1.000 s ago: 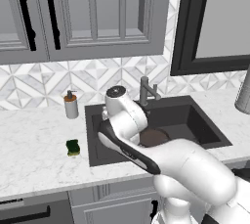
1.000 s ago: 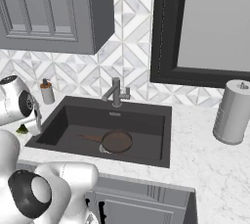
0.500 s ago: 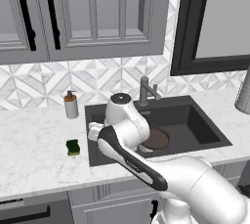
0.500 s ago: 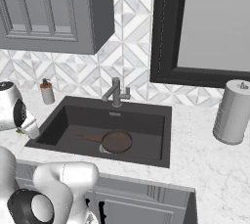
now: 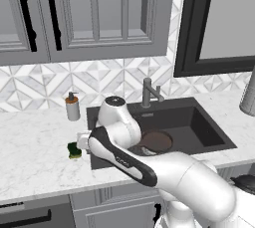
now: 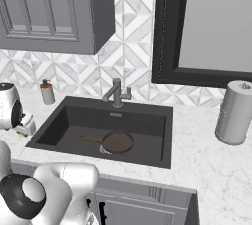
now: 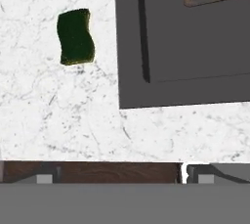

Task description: Pick the pan and sponge and place them into the sink. Then turn on the water.

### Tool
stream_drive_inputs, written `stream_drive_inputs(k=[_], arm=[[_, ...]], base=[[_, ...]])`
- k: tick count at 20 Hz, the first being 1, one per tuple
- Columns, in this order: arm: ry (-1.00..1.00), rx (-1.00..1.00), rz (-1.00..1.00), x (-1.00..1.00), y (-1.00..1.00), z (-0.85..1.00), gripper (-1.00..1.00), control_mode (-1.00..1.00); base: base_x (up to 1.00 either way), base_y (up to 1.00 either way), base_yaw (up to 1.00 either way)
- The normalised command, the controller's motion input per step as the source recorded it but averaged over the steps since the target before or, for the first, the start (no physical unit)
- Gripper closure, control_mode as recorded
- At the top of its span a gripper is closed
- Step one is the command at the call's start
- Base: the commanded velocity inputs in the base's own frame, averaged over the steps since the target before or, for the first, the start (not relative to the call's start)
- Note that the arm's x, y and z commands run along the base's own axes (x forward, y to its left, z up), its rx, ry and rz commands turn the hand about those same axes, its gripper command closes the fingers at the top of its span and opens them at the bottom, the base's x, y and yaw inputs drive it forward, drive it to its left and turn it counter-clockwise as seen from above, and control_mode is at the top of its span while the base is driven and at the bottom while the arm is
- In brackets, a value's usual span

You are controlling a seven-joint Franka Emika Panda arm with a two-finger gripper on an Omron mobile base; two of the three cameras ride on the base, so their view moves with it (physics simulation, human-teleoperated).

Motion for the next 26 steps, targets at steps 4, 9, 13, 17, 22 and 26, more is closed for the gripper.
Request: stream_drive_inputs(k=[4, 9, 13, 17, 22, 26], arm=[[0.00, 0.00, 0.01, 0.34, 0.53, 0.00, -1.00, -1.00], [0.00, -0.01, 0.01, 0.44, 0.30, -0.06, -1.00, -1.00], [0.00, -0.09, 0.02, 0.48, 0.18, -0.14, -1.00, -1.00], [0.00, -0.13, 0.04, 0.46, 0.15, -0.31, -1.00, -1.00], [0.00, -0.06, 0.02, 0.40, 0.19, -0.34, -1.00, -1.00], [0.00, 0.00, 0.00, 0.34, 0.28, -0.33, -1.00, -1.00]], base=[[0.00, 0.00, 0.00], [0.00, 0.00, 0.00], [0.00, 0.00, 0.00], [0.00, 0.00, 0.00], [0.00, 0.00, 0.00], [0.00, 0.00, 0.00]])
